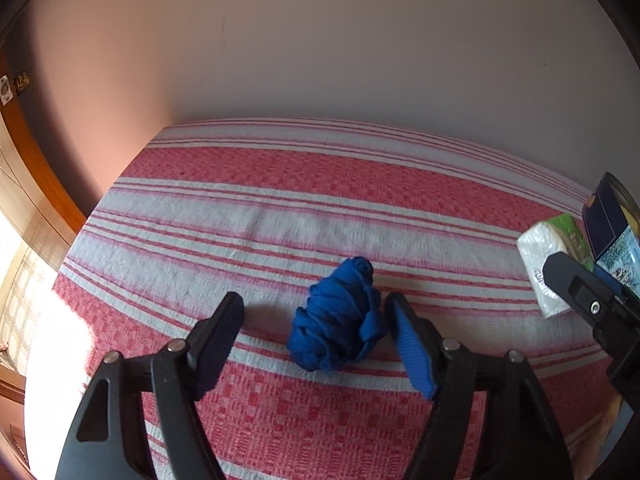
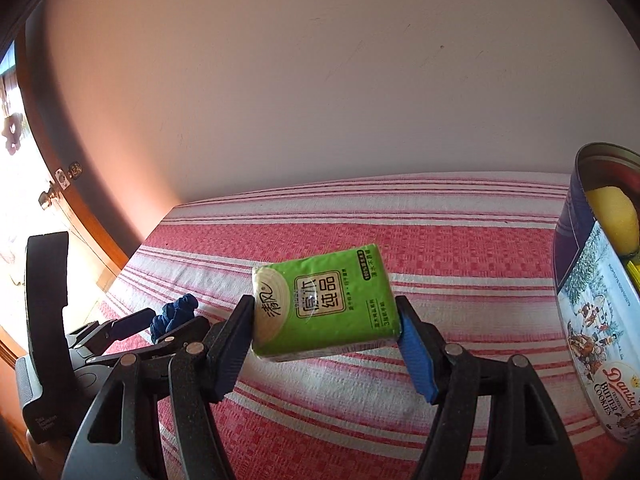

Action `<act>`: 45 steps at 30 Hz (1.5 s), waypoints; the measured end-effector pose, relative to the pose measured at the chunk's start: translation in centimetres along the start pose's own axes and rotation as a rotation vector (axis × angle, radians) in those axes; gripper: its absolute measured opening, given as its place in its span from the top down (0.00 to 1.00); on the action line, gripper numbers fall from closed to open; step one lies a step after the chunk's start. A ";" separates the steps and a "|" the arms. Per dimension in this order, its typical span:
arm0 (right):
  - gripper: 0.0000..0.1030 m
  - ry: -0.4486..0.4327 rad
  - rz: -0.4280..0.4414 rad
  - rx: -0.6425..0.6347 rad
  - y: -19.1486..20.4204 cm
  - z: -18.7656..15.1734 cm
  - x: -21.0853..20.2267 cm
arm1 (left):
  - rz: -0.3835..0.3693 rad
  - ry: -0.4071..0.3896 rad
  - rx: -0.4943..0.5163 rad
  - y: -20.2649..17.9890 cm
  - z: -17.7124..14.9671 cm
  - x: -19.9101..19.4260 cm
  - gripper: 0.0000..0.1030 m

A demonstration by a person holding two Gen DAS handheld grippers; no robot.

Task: Organize objects
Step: 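Grasp the green tissue pack with the right tool while the left tool grasps the blue cloth, then carry the tissue pack and blue cloth over the tin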

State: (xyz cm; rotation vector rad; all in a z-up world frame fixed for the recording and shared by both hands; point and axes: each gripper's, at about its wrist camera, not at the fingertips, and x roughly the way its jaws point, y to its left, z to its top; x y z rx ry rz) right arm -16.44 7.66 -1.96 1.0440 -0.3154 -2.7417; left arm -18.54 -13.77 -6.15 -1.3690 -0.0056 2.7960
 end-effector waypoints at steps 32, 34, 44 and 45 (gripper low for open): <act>0.32 -0.237 -0.163 -0.039 -3.4 -3.9 -11.0 | 0.187 -0.424 0.113 -6.7 -4.6 -9.2 0.63; 0.32 -0.241 -0.170 -0.047 -3.9 -4.2 -11.7 | 0.193 -0.432 0.123 -7.4 -5.2 -9.5 0.63; 0.32 -0.254 -0.185 -0.057 -6.7 -5.1 -13.7 | 0.178 -0.435 0.142 -11.6 -7.2 -11.0 0.63; 0.32 -0.257 -0.185 -0.060 -6.9 -5.2 -13.8 | 0.186 -0.436 0.148 -12.0 -7.2 -11.1 0.63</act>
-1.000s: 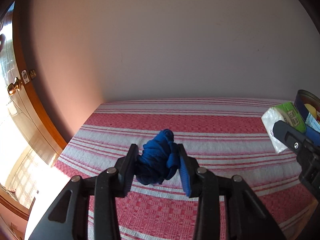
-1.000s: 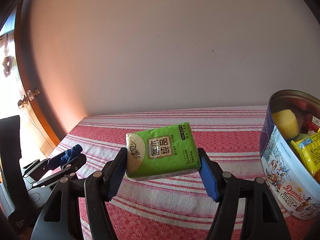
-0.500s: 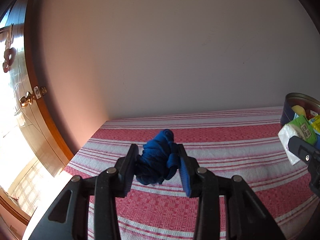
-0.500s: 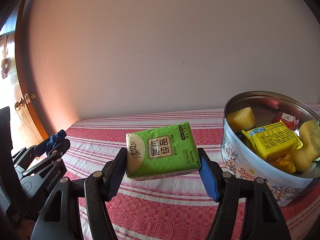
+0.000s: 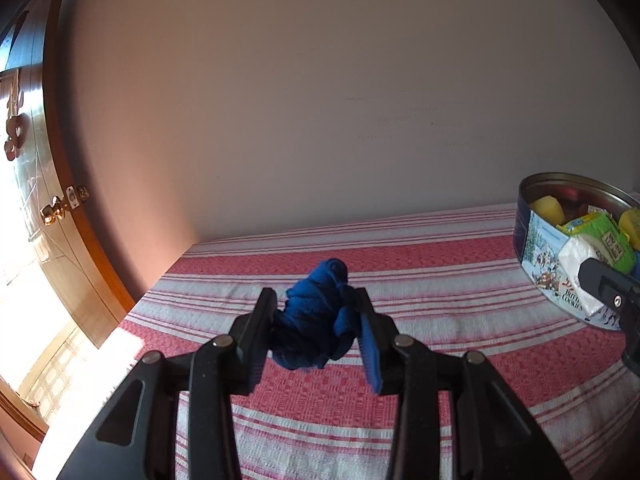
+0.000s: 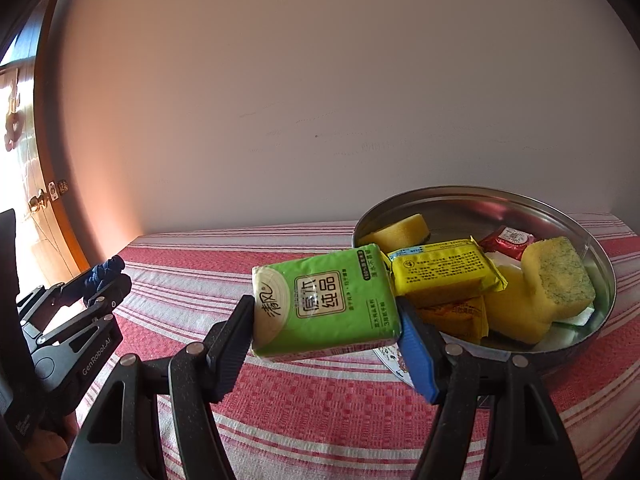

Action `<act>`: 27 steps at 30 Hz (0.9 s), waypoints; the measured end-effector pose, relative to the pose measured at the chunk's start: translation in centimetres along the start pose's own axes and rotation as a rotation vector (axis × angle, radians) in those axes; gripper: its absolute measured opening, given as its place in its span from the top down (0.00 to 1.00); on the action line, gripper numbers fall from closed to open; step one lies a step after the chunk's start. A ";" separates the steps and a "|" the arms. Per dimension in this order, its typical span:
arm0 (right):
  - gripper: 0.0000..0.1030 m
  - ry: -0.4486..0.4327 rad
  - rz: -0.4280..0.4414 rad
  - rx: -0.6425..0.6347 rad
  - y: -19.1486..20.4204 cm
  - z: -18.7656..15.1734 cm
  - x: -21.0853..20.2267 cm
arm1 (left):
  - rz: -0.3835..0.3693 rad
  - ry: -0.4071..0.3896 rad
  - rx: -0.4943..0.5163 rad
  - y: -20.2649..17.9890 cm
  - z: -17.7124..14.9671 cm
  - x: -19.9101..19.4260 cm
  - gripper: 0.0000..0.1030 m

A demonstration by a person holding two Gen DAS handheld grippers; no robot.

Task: Organize objects
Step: 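Carry the tissue pack and blue cloth over the tin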

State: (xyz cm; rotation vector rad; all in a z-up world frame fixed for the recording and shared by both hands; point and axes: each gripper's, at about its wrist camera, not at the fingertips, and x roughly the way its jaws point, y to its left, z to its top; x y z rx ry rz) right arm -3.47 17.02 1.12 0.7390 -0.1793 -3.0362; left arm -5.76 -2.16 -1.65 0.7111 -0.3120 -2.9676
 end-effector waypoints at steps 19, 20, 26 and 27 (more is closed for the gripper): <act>0.32 -0.083 -0.004 -0.097 -5.5 -0.3 -3.1 | -0.093 0.019 -0.048 -6.7 0.5 -2.1 0.63; 0.32 -0.090 -0.007 -0.097 -5.7 -0.3 -3.5 | -0.102 0.022 -0.054 -7.0 0.6 -2.1 0.63; 0.32 -0.095 -0.007 -0.073 -7.9 0.1 -3.5 | -0.125 0.019 -0.052 -9.6 1.3 -2.4 0.63; 0.32 -0.095 -0.009 -0.071 -8.2 0.1 -3.6 | -0.133 0.020 -0.052 -10.1 1.3 -2.5 0.63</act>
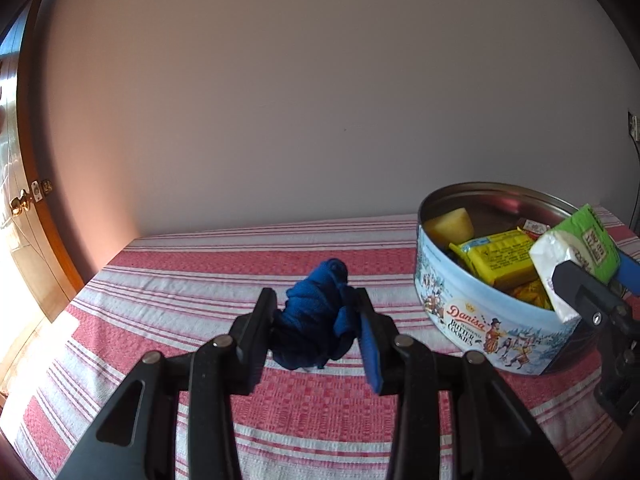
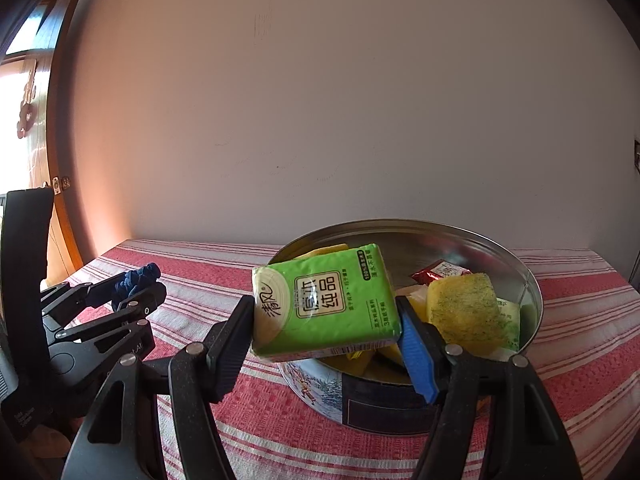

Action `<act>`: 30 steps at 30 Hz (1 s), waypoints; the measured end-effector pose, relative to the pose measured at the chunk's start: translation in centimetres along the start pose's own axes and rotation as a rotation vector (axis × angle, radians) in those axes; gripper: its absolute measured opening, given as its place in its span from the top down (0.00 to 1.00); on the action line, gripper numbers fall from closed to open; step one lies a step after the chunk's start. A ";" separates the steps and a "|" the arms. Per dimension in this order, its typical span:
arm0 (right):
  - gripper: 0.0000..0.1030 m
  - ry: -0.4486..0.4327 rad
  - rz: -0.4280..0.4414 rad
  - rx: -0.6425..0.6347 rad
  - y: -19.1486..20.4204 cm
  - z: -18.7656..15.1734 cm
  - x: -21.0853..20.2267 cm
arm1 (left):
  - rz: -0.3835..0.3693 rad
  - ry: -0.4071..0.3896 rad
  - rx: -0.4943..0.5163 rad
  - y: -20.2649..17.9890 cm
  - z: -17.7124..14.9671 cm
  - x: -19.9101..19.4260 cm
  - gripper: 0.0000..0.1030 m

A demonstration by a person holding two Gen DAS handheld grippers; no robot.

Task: Organize objects
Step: 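Carry the tissue pack and blue cloth over the tin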

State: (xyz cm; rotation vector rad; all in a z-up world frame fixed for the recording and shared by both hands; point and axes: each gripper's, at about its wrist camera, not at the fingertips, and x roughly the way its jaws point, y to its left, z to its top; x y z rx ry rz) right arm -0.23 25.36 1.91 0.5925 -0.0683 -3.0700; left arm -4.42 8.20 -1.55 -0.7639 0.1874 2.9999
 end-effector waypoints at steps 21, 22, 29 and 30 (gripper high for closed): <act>0.32 -0.040 -0.137 0.082 -7.7 1.7 0.8 | -0.117 -0.041 0.016 -7.4 2.2 0.0 0.63; 0.32 -0.042 -0.144 0.090 -8.1 1.8 0.8 | -0.124 -0.044 0.018 -7.8 2.4 0.0 0.63; 0.32 -0.076 -0.224 0.106 -10.3 2.7 1.0 | -0.183 -0.044 0.015 -10.2 3.8 0.4 0.63; 0.32 -0.079 -0.233 0.103 -10.5 2.8 1.1 | -0.190 -0.041 0.012 -10.5 3.9 0.6 0.63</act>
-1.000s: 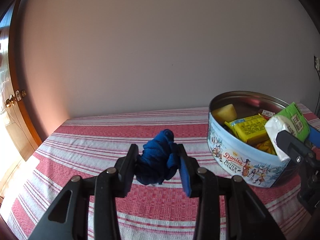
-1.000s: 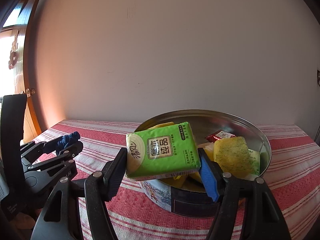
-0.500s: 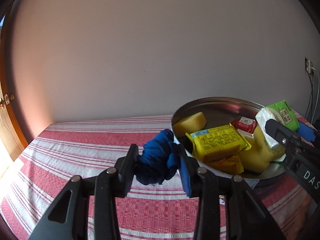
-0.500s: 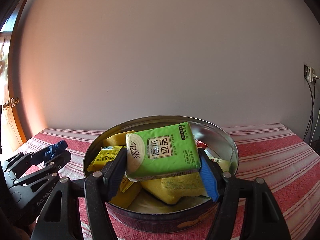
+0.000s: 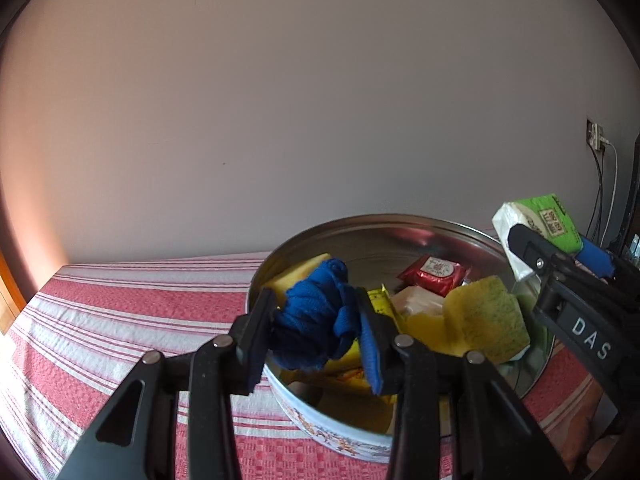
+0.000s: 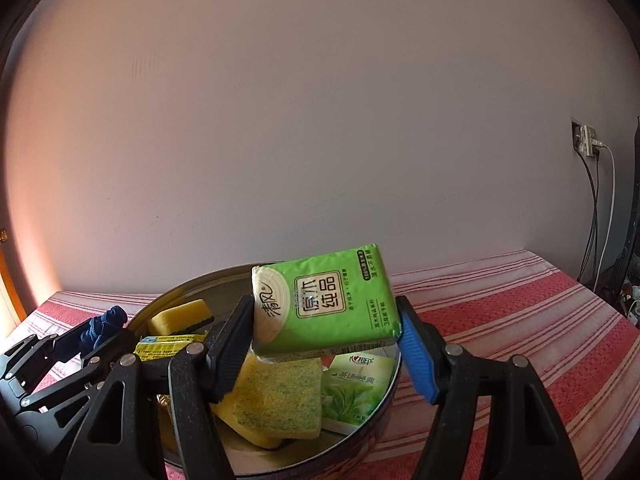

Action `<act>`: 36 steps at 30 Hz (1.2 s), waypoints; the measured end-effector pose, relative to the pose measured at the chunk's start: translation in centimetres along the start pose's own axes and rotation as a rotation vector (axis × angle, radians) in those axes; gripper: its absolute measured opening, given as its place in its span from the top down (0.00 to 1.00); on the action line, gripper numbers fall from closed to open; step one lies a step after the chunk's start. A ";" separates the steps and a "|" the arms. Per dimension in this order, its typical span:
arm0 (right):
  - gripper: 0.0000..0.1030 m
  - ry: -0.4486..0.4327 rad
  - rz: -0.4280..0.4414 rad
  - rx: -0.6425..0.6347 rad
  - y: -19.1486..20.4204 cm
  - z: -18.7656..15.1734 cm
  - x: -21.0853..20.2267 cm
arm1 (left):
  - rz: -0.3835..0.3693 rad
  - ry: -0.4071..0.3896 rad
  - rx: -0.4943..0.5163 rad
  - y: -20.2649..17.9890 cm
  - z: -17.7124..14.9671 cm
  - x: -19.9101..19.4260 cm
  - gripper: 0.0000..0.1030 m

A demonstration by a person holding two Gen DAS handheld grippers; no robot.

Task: Organize objects
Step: 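Carry the tissue pack and blue cloth over the tin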

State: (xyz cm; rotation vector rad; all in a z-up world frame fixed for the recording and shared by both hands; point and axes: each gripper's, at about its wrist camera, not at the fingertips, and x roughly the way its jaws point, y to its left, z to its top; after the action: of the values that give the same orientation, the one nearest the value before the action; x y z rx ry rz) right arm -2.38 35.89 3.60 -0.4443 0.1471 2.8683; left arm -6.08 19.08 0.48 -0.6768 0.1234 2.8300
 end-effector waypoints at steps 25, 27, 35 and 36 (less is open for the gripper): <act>0.32 0.023 -0.041 0.036 -1.2 0.9 2.1 | -0.025 0.027 -0.001 -2.2 1.2 2.5 0.63; 0.32 0.026 -0.040 0.029 -0.9 0.9 2.0 | -0.027 0.028 -0.001 -2.2 1.2 2.6 0.63; 0.32 0.032 -0.073 0.021 -0.3 1.0 2.1 | -0.023 0.063 -0.012 -2.6 2.6 4.1 0.63; 0.32 0.035 -0.072 0.020 -0.3 1.0 2.2 | -0.022 0.066 -0.008 -2.6 2.6 4.3 0.63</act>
State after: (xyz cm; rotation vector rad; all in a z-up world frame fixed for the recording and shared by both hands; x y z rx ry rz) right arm -4.68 36.75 3.80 -0.4861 0.1617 2.7869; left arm -10.29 22.81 0.78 -0.7687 0.1149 2.7894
